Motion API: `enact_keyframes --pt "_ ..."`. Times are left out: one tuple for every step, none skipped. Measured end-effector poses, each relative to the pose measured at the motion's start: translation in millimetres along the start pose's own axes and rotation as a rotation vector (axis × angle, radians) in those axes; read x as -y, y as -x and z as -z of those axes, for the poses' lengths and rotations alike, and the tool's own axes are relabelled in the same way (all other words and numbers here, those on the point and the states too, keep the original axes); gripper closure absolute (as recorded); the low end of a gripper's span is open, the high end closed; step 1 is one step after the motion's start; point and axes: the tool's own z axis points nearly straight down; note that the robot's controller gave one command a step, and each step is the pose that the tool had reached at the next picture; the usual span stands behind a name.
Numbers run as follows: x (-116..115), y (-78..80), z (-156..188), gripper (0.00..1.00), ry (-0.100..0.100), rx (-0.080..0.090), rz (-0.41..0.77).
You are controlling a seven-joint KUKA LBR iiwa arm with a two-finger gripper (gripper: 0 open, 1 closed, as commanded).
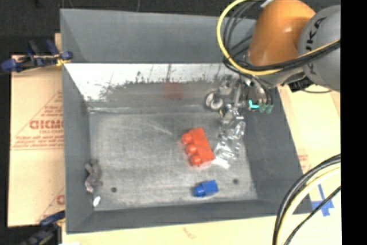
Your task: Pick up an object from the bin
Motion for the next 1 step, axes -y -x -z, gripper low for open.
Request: enact_keyframes --pt "2.5 -5.5 -112.8 0.0 -0.003 0.02 0.261"
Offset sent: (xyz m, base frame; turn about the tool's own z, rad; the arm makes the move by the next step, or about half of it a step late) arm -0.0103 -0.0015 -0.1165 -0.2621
